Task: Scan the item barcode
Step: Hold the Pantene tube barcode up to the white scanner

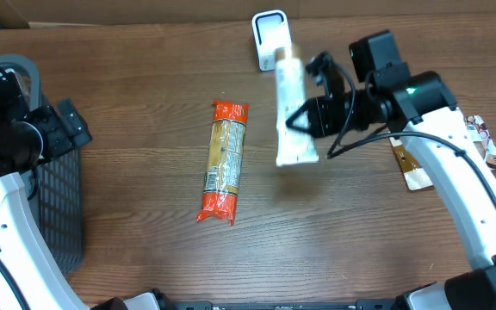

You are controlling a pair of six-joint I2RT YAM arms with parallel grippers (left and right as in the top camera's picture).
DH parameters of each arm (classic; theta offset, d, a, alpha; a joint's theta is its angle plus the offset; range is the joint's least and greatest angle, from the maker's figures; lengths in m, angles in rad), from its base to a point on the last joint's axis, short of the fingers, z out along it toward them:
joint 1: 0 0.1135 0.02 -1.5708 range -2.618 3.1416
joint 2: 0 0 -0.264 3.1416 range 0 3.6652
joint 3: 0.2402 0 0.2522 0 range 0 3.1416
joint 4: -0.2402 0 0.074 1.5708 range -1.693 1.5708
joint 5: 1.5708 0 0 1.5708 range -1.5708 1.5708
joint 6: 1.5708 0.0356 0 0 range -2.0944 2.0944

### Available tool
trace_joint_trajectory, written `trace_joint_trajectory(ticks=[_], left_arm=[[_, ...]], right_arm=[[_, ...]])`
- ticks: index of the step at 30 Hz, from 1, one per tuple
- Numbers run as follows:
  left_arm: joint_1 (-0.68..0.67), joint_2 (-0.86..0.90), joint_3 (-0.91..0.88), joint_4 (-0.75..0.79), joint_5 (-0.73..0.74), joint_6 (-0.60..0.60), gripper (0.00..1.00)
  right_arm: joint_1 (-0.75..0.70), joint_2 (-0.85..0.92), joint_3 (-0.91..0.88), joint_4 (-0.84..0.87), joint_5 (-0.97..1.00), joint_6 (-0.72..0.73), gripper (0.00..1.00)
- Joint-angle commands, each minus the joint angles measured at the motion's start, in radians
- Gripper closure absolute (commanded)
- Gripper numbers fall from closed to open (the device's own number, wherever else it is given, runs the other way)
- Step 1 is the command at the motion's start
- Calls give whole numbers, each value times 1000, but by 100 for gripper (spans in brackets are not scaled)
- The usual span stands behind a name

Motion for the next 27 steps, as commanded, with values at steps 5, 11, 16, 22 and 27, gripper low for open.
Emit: trace_joint_trajectory(ticks=[5,11,16,22,27], left_arm=[[2,0,1,2,7,15,0],[2,0,1,2,8,15,0],[2,0,1,2,7,15,0],[2,0,1,2,7,15,0],[2,0,1,2,7,15,0]], right_arm=[[94,82,214,172,793,26,96],[125,281,214,447,1066,-240,96],[125,442,214,676,1210,-520,96],[125,554,214,888,1235,-707,96],[125,644,214,1033,1236,-901,96]])
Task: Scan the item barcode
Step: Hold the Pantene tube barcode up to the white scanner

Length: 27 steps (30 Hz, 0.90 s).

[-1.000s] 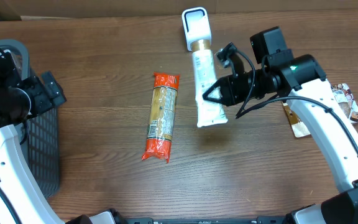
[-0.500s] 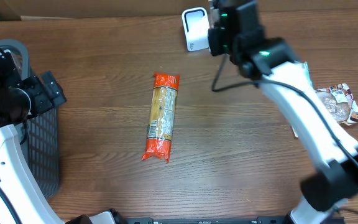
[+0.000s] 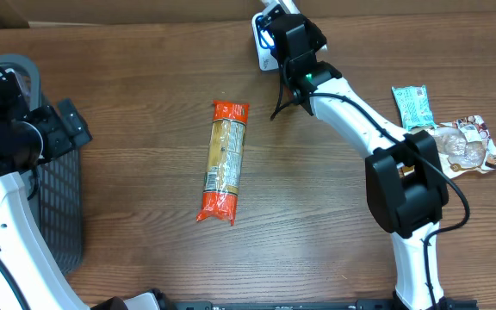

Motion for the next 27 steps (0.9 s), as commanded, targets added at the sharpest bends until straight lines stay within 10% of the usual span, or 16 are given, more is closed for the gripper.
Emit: trace_joint_trajectory(ticks=[1,27], left_arm=[[2,-2,2,2,7,15,0],[2,-2,2,2,7,15,0]], right_arm=[[-1,53,24,79,40,-207,96],[-22,164,24,195,148,-350,96]])
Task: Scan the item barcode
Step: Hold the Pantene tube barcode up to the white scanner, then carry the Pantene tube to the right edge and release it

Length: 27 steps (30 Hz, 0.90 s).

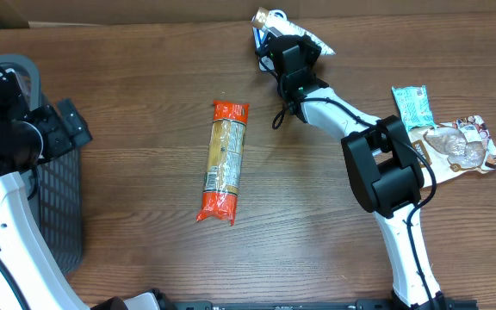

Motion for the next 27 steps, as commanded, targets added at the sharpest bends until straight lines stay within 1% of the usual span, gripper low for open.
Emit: trace_joint_trajectory(ticks=[1,5,7,10,11,12,16,19,22,25,27], left_arm=[[2,-2,2,2,7,15,0],[2,-2,2,2,7,15,0],[2,-2,2,2,7,15,0],[2,-2,2,2,7,15,0],[2,-2,2,2,7,15,0],[2,-2,2,2,7,15,0],[2,-2,2,2,8,15,0],[2,-2,2,2,8,15,0],[2,-2,2,2,8,15,0],[2,-2,2,2,8,15,1],[2,-2,2,2,8,15,1]], right_arm=[[2,-37,24,23,43,7,96],[29,-68,24,21,96,8,96],[45,-105,24,-8,105,18,96],[61,-178,24,-72,93,109,96],[68,-224,24,-127,71,173,96],[72,-285,24,-222,14,265,96],[64,-463,24,-512,-253,521,96],[24,-573,24,-695,-501,722,96],[-47,-643,24,-879,-736,880,96],[-126,-657,24,-1033,-911,958,96],[-220,-654,-2,-1172,-1069,963,96]])
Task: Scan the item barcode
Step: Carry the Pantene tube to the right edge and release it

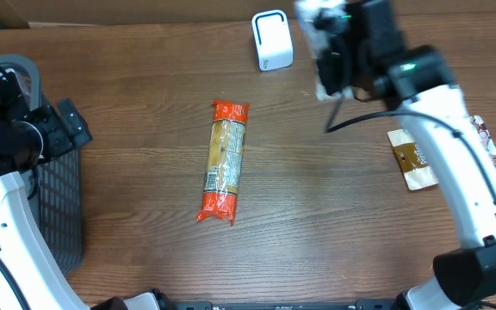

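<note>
My right gripper (325,58) hangs at the back right of the table, just right of the white scanner (272,40). It is shut on a long white packet (321,39), which shows only partly beside the fingers. An orange-ended packet of pasta (224,161) lies lengthwise in the middle of the table. My left gripper (69,125) stays at the far left beside the basket, open and holding nothing.
A dark mesh basket (58,207) stands at the left edge under the left arm. A brown packet (413,159) lies under the right arm. Another snack wrapper (482,138) peeks out at the right edge.
The right arm has drawn back from the scanner toward the right, with the white packet still in its gripper. The scanner now shows fully. The left arm has not moved.
The right gripper first held the white packet lengthwise below the scanner. Then it stretched over the scanner and stayed right against it, the packet sticking out beside it. Now it is off to the scanner's right, still holding the packet. The pasta packet never moved.
</note>
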You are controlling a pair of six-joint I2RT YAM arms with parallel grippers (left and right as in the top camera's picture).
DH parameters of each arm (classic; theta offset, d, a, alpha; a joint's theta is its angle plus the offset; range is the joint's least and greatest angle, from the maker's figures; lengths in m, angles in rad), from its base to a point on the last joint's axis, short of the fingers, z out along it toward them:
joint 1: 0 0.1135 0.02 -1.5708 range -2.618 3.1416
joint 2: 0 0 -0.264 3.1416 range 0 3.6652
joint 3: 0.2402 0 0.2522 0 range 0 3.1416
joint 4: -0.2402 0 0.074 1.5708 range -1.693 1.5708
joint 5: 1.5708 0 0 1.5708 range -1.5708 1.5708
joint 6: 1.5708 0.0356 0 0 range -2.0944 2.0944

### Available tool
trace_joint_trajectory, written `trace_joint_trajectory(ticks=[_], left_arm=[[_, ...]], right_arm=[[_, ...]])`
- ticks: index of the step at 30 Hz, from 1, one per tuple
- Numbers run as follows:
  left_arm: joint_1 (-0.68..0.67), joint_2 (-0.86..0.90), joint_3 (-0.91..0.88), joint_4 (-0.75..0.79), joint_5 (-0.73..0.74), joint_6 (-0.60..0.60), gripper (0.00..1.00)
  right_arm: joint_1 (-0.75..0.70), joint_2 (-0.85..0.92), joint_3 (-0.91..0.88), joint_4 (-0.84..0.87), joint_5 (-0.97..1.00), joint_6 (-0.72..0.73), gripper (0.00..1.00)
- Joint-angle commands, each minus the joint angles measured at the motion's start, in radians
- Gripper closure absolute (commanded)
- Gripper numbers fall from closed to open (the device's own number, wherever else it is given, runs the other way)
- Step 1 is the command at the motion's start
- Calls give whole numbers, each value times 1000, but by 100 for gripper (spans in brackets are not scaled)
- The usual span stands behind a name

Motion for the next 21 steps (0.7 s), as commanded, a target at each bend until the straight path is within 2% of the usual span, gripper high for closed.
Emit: trace_joint_trajectory(ticks=[1,4,8,13,16,21], left_arm=[[2,-2,2,2,7,15,0],[2,-2,2,2,7,15,0],[2,-2,2,2,7,15,1],[2,-2,2,2,7,15,0],[2,-2,2,2,7,15,0],[2,-2,2,2,7,15,0]], right_arm=[[-133,32,-53,-117,-345,133,96],[-224,32,-156,-110,-372,152,96],[-340,32,-328,-8,-373,232,96],[-534,32,-612,277,-369,369,96],[-587,32,-689,379,-368,391,96],[-608,32,-719,392,-326,391,96]])
